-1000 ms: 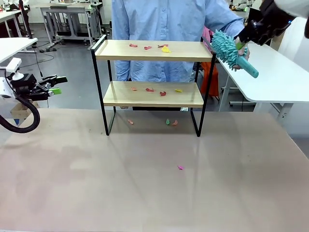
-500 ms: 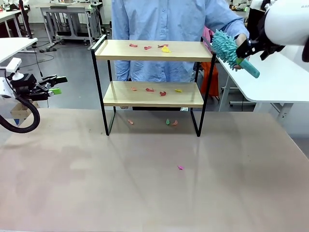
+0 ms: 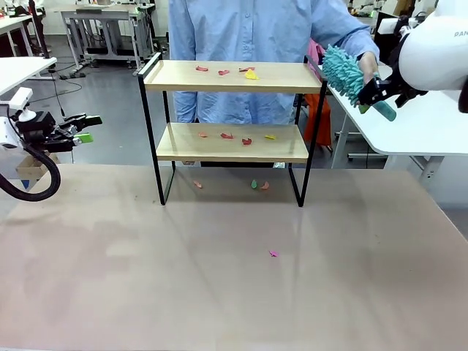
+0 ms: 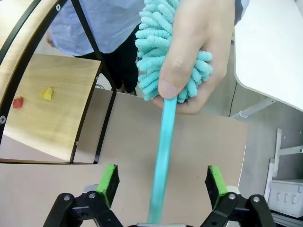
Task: Clean the shelf.
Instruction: Pick up the Duster handed by the human.
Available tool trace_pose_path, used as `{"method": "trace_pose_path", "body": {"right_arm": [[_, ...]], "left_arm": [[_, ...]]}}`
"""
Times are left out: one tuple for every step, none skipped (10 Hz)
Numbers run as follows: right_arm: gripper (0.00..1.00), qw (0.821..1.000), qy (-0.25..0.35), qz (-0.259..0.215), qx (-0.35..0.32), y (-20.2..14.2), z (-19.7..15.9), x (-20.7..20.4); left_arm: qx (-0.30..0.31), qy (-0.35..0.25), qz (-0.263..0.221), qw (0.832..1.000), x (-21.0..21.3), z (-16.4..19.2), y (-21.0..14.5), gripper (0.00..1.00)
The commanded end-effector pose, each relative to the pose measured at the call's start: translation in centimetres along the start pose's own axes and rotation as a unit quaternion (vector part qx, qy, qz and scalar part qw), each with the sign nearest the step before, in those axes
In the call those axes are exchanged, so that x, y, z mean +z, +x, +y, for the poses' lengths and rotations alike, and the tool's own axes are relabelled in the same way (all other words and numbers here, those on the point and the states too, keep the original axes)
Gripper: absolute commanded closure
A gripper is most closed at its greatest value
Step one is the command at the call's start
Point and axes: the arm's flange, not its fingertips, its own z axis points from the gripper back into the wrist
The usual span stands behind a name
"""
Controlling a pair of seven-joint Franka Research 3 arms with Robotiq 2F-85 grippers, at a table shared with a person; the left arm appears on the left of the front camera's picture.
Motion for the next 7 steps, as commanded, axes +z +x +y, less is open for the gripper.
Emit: {"method": "trace_pose_path", "body": {"right_arm": [[0.6, 1.0, -0.013, -0.009, -0.014, -0.07, 0.05, 0.4], [1.0, 1.0, -0.013, -0.01, -0.016, -0.1, 0.09, 0.53], [0.65, 1.0, -0.015, -0.009, -0.018, -0.1, 0.09, 0.43], [1.0, 1.0, -0.018, -0.007, -0.019, -0.11, 0.05, 0.38], [1.0, 0.999, -0.023, -0.007, -0.021, -0.09, 0.02, 0.36], [1.0, 0.999, -0.026, -0.007, -0.022, -0.06, 0.05, 0.31], [1.0, 0.999, -0.03, -0.006, -0.023, -0.07, 0.08, 0.06]], "left_arm": [[-0.005, 0.0, 0.001, 1.0, -0.02, 0.05, 0.31, 0.0], [-0.005, 0.0, 0.001, 1.0, -0.02, 0.05, 0.31, 0.0], [-0.005, 0.0, 0.001, 1.0, -0.02, 0.05, 0.31, 0.0], [-0.005, 0.0, 0.001, 1.0, -0.02, 0.05, 0.31, 0.0], [-0.005, 0.0, 0.001, 1.0, -0.02, 0.05, 0.31, 0.0], [-0.005, 0.0, 0.001, 1.0, -0.02, 0.05, 0.31, 0.0], [-0.005, 0.0, 0.001, 1.0, -0.02, 0.05, 0.31, 0.0]]}}
